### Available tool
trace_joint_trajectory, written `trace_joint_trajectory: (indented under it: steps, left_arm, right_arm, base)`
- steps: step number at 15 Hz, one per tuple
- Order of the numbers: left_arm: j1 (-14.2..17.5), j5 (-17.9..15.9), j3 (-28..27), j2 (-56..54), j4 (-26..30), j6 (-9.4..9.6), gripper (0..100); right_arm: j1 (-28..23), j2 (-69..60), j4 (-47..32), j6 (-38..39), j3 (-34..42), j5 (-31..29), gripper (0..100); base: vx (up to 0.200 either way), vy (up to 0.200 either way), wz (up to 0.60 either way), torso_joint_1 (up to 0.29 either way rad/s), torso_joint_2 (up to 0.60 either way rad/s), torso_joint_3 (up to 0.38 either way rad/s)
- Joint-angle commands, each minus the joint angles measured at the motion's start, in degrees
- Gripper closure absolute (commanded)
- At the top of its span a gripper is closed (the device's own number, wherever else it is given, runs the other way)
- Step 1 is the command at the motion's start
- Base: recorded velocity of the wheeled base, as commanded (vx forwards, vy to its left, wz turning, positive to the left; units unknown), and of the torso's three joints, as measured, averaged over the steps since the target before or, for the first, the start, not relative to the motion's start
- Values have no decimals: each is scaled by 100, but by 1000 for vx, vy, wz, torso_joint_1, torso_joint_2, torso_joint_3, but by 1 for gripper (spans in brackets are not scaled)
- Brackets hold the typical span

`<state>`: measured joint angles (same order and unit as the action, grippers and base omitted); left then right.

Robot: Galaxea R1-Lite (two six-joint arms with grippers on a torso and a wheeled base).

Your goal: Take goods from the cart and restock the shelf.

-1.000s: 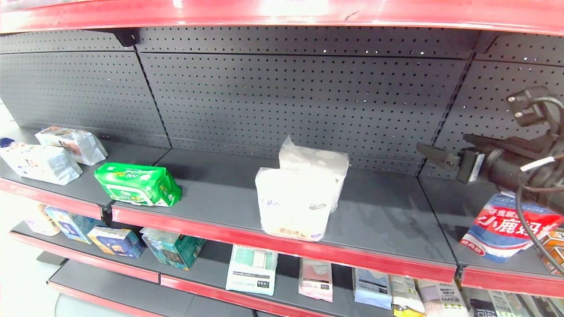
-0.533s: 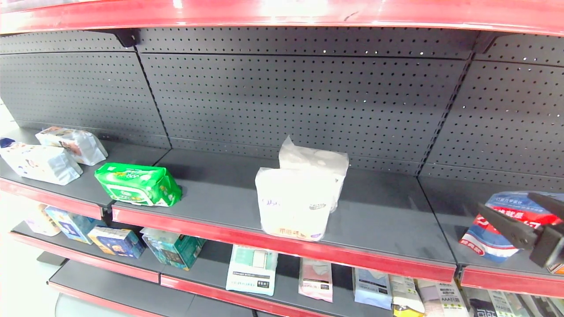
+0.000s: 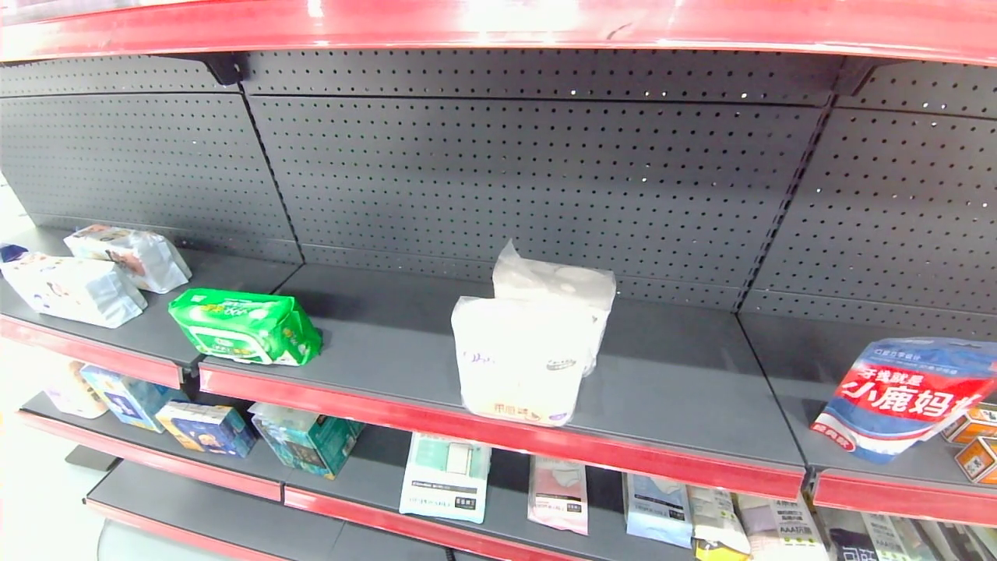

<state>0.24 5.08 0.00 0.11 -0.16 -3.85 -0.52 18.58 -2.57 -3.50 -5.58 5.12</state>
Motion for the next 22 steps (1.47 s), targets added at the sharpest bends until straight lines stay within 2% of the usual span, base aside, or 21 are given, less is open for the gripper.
trace_joint_trajectory:
  steps: [1,6,8,10,11,13,14,15,16,18,19,22]
  left_arm:
    - [2,1,0,-2,-2,-1,0]
    - [-7,1,0,-2,-2,-1,0]
    - [2,1,0,-2,-2,-1,0]
    - [2,-7,0,-2,-2,25,0]
    - [2,-25,0,-2,7,113,0]
    - [2,-43,0,-2,7,113,0]
    - [-7,-51,0,-2,7,122,0]
    - [2,-51,0,-2,7,130,0]
    - [2,-51,0,-2,7,130,0]
    - [2,-51,0,-2,7,122,0]
    - [2,-51,0,-2,7,130,0]
    - [2,-51,0,-2,7,122,0]
  right_arm:
    - [-27,-1251,-587,33,31,-319,0]
    - [52,-1858,-543,-177,66,-204,0]
    - [52,-1858,81,-107,347,-644,0]
    - [52,-1858,152,16,383,-565,0]
    - [52,-1849,231,-125,418,-626,0]
    - [52,-1858,503,148,497,-995,0]
    - [52,-1858,521,174,514,-899,0]
    - [52,-1858,600,-494,541,-582,0]
    - [52,-1858,618,-643,514,-486,0]
    - [52,-1858,530,7,558,-389,0]
    - [52,-1858,275,95,558,-407,0]
    - [52,-1858,248,271,558,-450,0]
  base:
    - [0,0,0,0,0,0]
    - [0,0,0,0,0,0]
    - [0,0,0,0,0,0]
    - [0,0,0,0,0,0]
    - [0,0,0,0,0,0]
    - [0,0,0,0,0,0]
    - [0,0,0,0,0,0]
    - [0,0,0,0,0,0]
    - [0,0,0,0,0,0]
    - [0,0,0,0,0,0]
    - [0,0,0,0,0,0]
    - [0,0,0,0,0,0]
